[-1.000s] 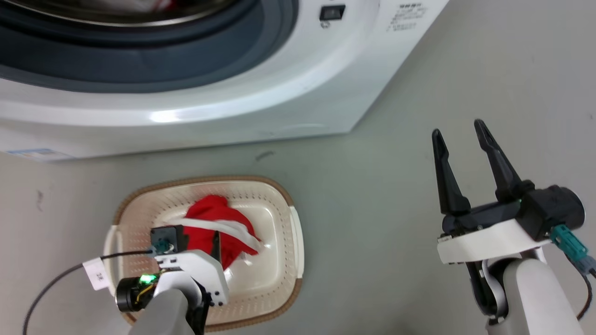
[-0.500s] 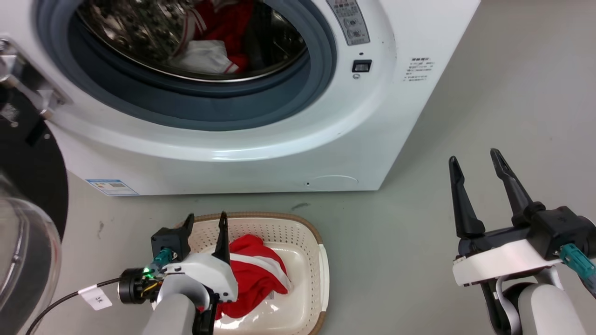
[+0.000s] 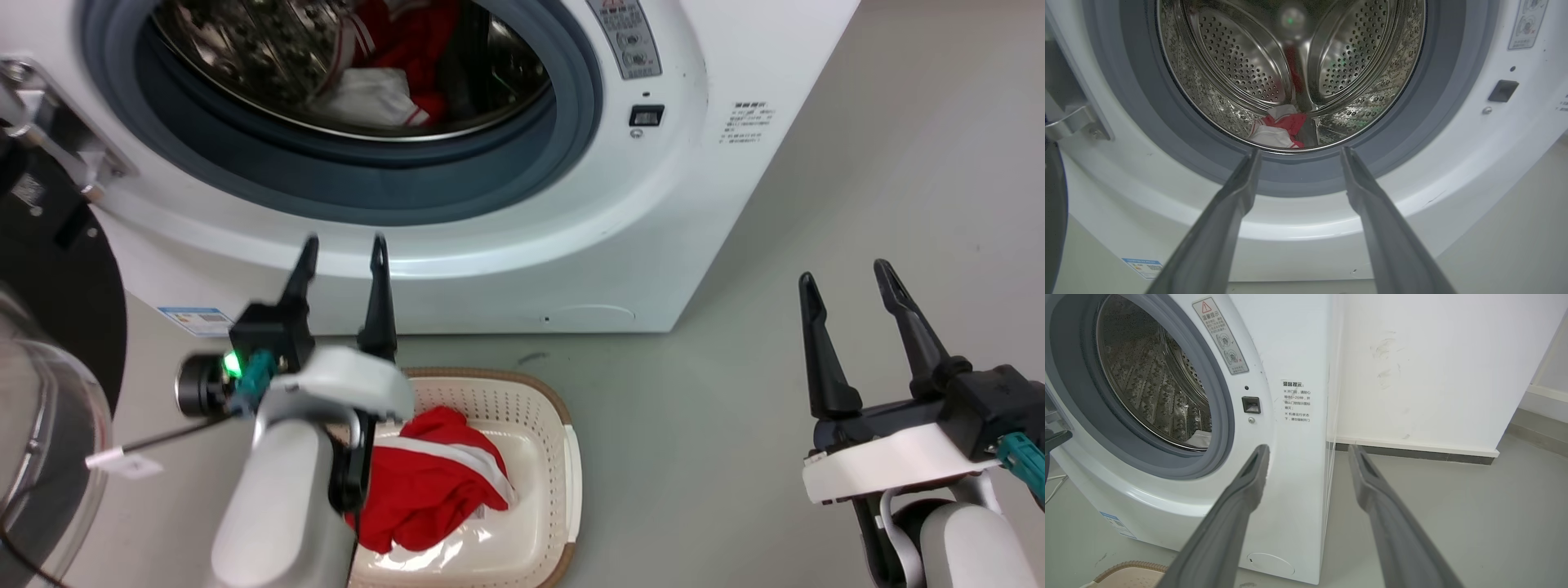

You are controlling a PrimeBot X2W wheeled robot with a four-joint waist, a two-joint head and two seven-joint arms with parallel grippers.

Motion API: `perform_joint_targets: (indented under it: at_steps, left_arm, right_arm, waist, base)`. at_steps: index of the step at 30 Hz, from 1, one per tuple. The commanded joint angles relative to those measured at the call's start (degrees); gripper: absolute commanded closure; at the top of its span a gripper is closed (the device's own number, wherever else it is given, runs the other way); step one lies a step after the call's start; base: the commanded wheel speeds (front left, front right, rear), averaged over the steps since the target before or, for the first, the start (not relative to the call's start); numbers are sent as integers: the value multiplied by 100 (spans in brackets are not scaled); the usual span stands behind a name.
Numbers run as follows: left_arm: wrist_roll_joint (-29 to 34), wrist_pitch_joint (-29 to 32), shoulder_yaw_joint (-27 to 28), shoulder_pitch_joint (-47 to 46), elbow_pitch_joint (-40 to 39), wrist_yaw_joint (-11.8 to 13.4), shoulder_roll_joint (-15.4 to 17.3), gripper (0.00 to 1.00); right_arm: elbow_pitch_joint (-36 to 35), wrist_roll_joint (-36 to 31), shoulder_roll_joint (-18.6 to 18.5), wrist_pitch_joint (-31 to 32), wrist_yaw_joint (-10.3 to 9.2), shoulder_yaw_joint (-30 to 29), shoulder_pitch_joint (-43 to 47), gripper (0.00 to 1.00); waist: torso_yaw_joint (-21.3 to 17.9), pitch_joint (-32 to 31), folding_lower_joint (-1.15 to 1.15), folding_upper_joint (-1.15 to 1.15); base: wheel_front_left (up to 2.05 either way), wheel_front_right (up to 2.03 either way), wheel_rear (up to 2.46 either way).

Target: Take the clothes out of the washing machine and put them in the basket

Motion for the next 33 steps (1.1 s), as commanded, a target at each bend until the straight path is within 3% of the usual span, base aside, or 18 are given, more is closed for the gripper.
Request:
perform_joint_targets:
  at_steps: [1, 8, 19, 33]
  left_arm:
    - [83, -14, 37, -224, -19, -1, 3, 0]
    - [281, -15, 144, -1175, 413, -71, 209, 0]
    - [556, 44, 110, -2952, 1935, -239, 914, 0]
    - [804, 1121, -121, -5075, 3379, -527, 1799, 0]
  right_arm:
    - [-45, 42, 1, -3, -3, 39, -67, 0]
    - [-45, 179, 1, -120, -3, 221, -307, 0]
    - [228, 496, 1, -448, -3, 539, -736, 0]
    - [548, 994, 4, -667, -3, 873, -1110, 0]
  waist:
    - [-70, 163, 1, 0]
    - [-350, 716, 1, 0]
    - [-904, 1475, 1, 0]
    - [-1485, 2213, 1, 0]
  base:
    - [0, 0, 0]
    - [0, 0, 0]
    - [0, 0, 0]
    - [0, 0, 0]
